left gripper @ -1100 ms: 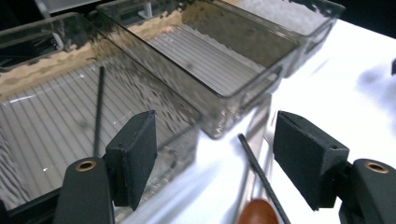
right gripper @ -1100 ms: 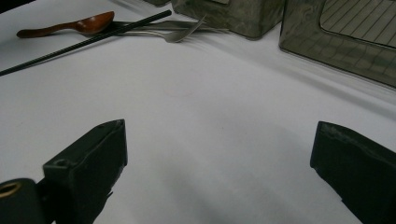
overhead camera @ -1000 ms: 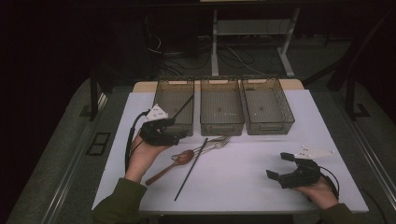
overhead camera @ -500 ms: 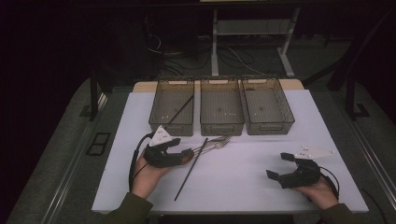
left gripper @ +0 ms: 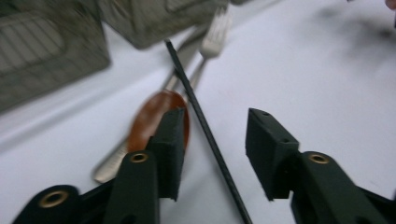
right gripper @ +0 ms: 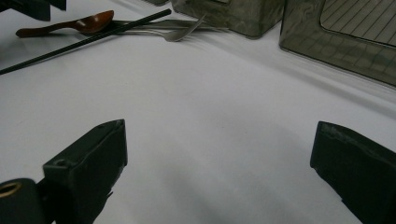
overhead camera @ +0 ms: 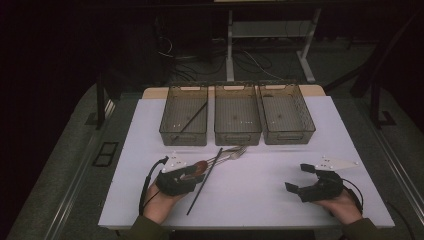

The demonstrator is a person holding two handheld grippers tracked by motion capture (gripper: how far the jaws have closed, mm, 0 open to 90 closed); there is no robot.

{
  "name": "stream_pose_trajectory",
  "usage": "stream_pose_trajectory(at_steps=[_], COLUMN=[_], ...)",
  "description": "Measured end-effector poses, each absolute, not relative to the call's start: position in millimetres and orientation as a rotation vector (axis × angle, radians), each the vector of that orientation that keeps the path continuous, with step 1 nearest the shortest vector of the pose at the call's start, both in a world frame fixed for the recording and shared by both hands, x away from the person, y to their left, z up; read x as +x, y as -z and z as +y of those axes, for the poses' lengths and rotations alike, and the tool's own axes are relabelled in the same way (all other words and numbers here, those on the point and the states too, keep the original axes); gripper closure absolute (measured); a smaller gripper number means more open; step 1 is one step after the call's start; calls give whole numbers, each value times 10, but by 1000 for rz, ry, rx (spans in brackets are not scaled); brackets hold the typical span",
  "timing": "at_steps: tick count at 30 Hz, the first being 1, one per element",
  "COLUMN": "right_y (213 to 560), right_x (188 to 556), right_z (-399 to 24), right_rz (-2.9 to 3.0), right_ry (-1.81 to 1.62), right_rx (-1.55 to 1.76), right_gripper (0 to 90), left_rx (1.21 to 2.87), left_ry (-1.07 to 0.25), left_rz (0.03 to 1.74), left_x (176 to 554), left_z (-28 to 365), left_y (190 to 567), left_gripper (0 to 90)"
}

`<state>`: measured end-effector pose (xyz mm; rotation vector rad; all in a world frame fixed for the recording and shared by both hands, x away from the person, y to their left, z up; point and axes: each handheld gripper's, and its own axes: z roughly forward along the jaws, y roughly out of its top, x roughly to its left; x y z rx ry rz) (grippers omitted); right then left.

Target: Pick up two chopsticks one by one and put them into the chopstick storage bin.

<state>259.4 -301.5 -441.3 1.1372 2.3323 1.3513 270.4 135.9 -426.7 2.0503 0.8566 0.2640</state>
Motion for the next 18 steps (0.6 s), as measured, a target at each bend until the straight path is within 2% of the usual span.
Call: stream_pose_trajectory(at_steps=[7, 18], right_y=[4415, 4416], right_x=[2595, 2595], right_z=[-3016, -3012], right_rz=[2333, 2332], right_ry=[-1348, -1346], right_rx=[1137, 1135], right_gripper=[33, 33], left_rx=[2108, 2149], left_ry=[-220, -186], left_rz=[858, 867], left_x=[2709, 2762], left_z=[1270, 1210], left_y=[4361, 4474], left_gripper=[656, 703])
